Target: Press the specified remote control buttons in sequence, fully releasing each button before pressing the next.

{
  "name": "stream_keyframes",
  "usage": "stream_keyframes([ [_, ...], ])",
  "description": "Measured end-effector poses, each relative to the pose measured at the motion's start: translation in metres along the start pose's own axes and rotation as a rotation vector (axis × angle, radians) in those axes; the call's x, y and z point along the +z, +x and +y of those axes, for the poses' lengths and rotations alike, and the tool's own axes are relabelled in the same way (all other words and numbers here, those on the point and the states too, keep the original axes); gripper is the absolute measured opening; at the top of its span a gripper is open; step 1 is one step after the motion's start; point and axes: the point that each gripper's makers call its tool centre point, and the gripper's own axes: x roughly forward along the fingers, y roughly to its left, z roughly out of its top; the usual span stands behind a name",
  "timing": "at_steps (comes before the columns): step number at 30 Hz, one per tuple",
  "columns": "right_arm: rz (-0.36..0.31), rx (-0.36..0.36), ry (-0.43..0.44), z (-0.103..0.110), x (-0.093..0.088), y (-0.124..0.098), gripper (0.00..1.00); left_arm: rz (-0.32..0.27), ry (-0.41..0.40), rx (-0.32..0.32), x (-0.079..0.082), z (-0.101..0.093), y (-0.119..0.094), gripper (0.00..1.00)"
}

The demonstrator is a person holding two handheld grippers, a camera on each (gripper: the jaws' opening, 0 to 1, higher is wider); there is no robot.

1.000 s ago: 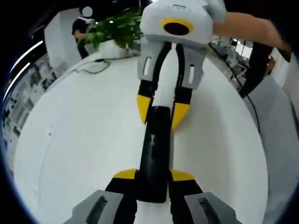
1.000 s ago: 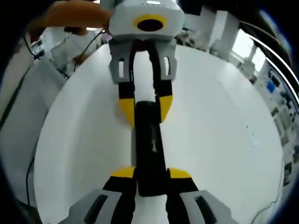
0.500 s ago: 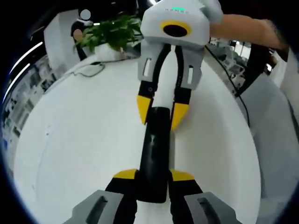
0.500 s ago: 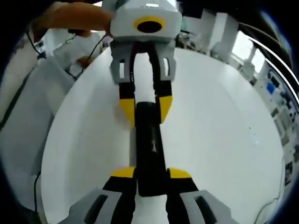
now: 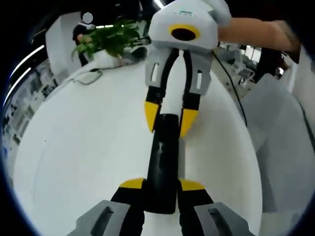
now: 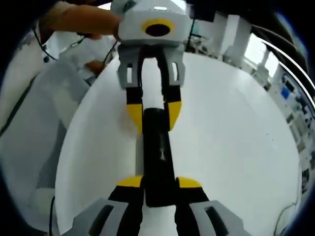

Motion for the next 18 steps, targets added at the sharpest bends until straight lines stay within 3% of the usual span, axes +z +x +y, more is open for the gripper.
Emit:
stream_keyframes([
  [18,-0.011,0.006,-0.015,0.053,0.006,-0.001,0.21,-0.011,-0.003,0.000,-0.011,-0.051,-0.007,0.24],
])
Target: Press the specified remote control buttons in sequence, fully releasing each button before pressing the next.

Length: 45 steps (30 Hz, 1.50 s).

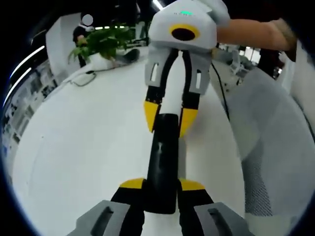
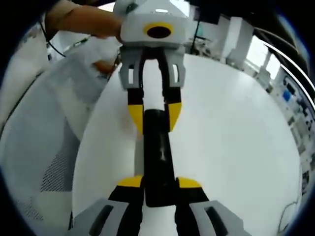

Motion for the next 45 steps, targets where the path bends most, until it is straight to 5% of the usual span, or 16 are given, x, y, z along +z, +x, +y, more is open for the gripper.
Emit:
stream_keyframes([
  [23,-0.002,0.027,-0.009,0.053,0.003,0.016,0.21,-0.005,-0.014,-0.011,-0.022,-0.052,-0.001,0.24],
  [45,-0.016,0.013,-0.004,0.059,0.000,0.021,0.21,-0.005,-0.020,-0.001,-0.029,-0.057,0.004,0.24],
])
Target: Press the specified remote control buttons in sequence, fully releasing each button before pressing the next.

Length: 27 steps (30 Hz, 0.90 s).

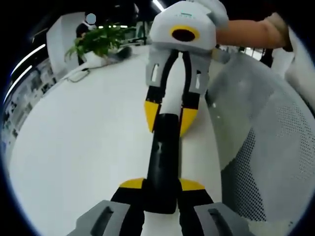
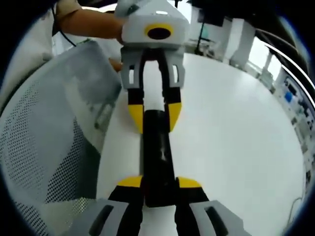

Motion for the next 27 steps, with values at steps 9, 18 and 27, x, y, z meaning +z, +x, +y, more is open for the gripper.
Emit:
stream_keyframes([
  [9,-0.011,0.003,0.014,0.0000,-0.0033,0.0000,0.22,-0.016,-0.018,-0.001,0.0012,0.0014,0.0016,0.24],
  [18,-0.006,0.000,0.015,0.0001,-0.0044,0.0004,0.22,-0.054,-0.061,-0.003,0.0050,-0.0013,0.0005,0.25],
  [27,-0.015,0.001,0.020,-0.0001,-0.0042,0.0002,0.22,-0.039,-0.049,0.022,0.0070,-0.0037,0.0009,0.25],
])
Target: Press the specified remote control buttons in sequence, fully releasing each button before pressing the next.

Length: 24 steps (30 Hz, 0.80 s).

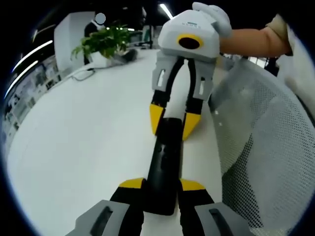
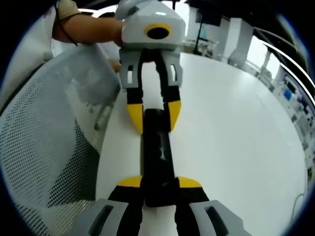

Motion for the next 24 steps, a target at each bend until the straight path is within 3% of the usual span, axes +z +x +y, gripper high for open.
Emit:
stream_keyframes([
  [24,0.021,-0.013,0.050,-0.0003,-0.0040,-0.0033,0.24,-0.056,0.027,0.016,-0.0001,0.0019,0.0000,0.25],
])
